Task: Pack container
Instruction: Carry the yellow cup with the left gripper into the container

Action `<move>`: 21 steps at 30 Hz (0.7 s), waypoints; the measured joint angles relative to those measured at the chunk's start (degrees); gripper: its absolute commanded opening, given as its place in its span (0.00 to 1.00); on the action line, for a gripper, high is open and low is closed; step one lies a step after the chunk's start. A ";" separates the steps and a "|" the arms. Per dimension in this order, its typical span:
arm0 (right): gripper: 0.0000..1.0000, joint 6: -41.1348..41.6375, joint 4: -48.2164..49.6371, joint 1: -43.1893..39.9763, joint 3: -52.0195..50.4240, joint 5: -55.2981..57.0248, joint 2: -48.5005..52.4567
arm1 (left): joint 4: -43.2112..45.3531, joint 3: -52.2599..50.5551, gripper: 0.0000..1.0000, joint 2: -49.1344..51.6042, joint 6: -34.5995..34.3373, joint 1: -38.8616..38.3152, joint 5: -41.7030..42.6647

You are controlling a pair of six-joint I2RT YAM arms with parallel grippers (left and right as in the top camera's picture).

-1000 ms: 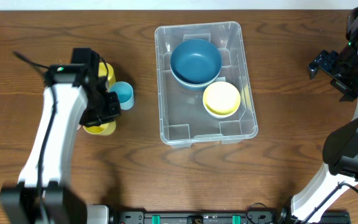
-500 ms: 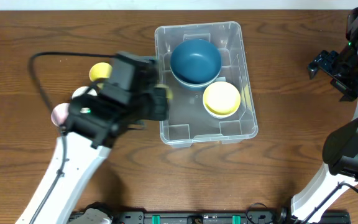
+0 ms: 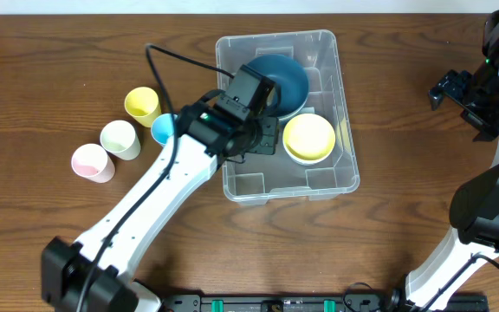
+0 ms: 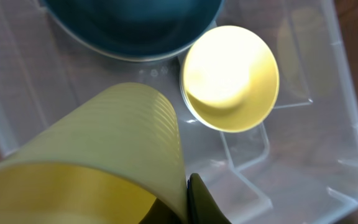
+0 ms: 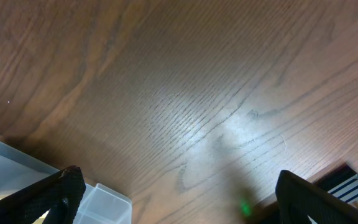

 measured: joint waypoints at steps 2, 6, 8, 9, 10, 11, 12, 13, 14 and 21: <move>0.99 0.00 -0.02 0.00 0.00 -0.02 0.00 | 0.87 0.00 0.06 1.44 0.28 0.00 -0.13; 0.99 0.02 0.00 0.00 0.00 0.00 0.00 | 2.67 0.00 0.06 4.02 1.09 0.00 -0.15; 0.99 0.00 0.00 0.00 0.00 0.00 0.00 | 2.84 0.00 0.06 5.20 1.09 0.00 -0.15; 0.99 0.00 -0.02 0.00 0.00 0.00 0.00 | 2.86 0.00 0.06 5.70 1.09 0.00 -0.15; 0.99 0.02 0.00 0.00 0.00 0.00 0.00 | 2.89 0.00 0.06 6.08 1.09 0.00 -0.15; 0.99 0.00 0.00 0.00 0.00 -0.02 0.00 | 2.89 0.00 0.06 6.49 1.09 0.00 -0.20; 0.99 0.02 0.00 0.00 0.00 -0.02 0.00 | 2.84 0.00 0.06 6.78 1.09 0.00 -0.24; 0.99 0.00 0.00 0.00 0.00 -0.02 0.00 | 2.80 0.00 0.06 7.04 1.09 0.00 -0.42; 0.99 0.02 0.00 0.00 0.00 -0.02 0.00 | 2.75 0.00 0.06 7.30 1.09 0.00 -0.61; 0.99 0.00 0.00 0.00 0.00 -0.02 0.00 | 2.75 0.00 0.06 9.49 1.09 0.00 -1.64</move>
